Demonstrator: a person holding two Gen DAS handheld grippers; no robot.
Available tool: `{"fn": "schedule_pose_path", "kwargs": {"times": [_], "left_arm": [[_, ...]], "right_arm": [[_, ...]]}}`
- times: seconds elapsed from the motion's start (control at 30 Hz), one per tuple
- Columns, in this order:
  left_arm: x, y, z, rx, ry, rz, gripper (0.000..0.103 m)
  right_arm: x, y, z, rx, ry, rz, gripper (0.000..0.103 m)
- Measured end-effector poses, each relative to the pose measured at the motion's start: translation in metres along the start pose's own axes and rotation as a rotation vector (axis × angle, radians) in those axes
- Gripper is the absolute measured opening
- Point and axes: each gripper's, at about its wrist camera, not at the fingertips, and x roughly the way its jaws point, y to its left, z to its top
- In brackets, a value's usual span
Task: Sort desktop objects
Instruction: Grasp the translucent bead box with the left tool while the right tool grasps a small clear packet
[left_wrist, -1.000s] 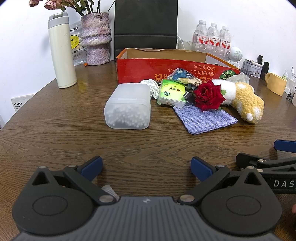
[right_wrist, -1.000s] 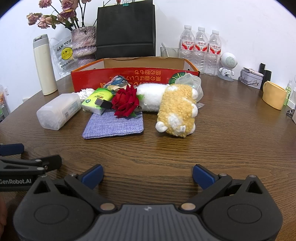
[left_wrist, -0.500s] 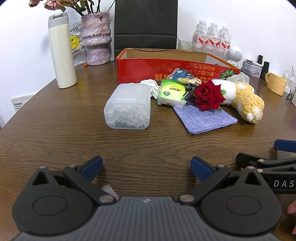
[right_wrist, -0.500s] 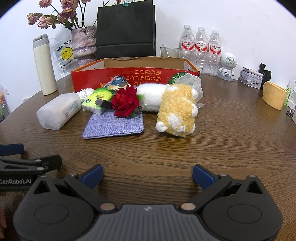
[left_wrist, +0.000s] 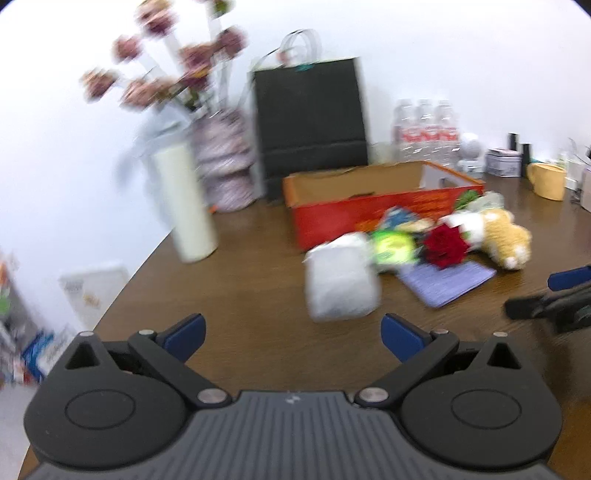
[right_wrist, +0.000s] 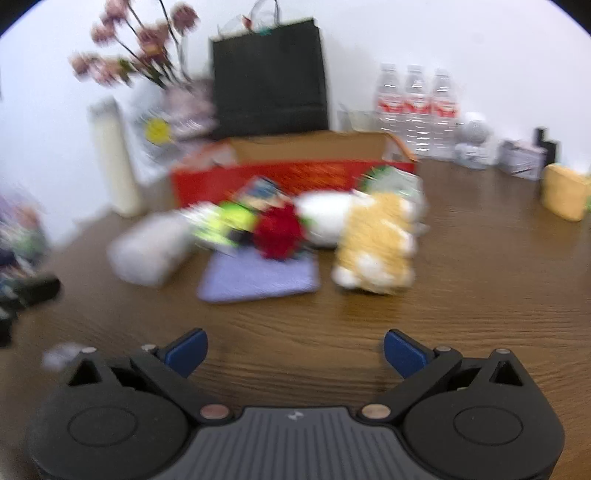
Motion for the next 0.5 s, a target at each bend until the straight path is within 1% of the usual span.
{"fn": "schedule_pose_path", "kwargs": {"times": [0.03,0.07,0.1,0.13,0.17,0.2,0.27,0.3,0.33,0.4,0.5], "left_arm": [[0.001,0.014,-0.006,-0.039,0.032,0.014,0.103],[0.004,0.025,-0.011,-0.069,0.055,0.03,0.103],[0.007,0.036,-0.016,-0.099,0.079,0.062,0.103],[0.012,0.045,-0.022,-0.132,0.105,0.123,0.103],[0.014,0.053,-0.026,-0.154,0.125,0.17,0.103],[0.016,0.06,-0.029,-0.175,0.135,0.2,0.103],[0.015,0.071,-0.032,-0.209,0.148,0.211,0.103],[0.014,0.075,-0.032,-0.218,0.147,0.199,0.103],[0.012,0.077,-0.031,-0.218,0.138,0.187,0.103],[0.009,0.078,-0.03,-0.2,0.124,0.19,0.103],[0.015,0.077,-0.029,-0.157,0.125,0.247,0.103]], "right_arm": [[-0.004,0.004,0.002,-0.005,0.0,0.061,0.094],[-0.007,0.012,0.003,-0.029,0.007,0.124,0.093],[-0.008,0.024,0.002,-0.071,0.017,0.173,0.093],[-0.007,0.037,0.0,-0.129,0.027,0.201,0.09],[-0.004,0.052,-0.004,-0.189,0.03,0.211,0.083],[0.0,0.067,-0.007,-0.239,0.033,0.218,0.079],[0.01,0.091,-0.01,-0.299,0.067,0.246,0.063],[0.016,0.1,-0.012,-0.308,0.081,0.272,0.06],[0.02,0.109,-0.012,-0.308,0.087,0.299,0.059],[0.029,0.128,-0.013,-0.336,0.102,0.354,0.058],[0.04,0.147,-0.013,-0.343,0.121,0.385,0.058]]}}
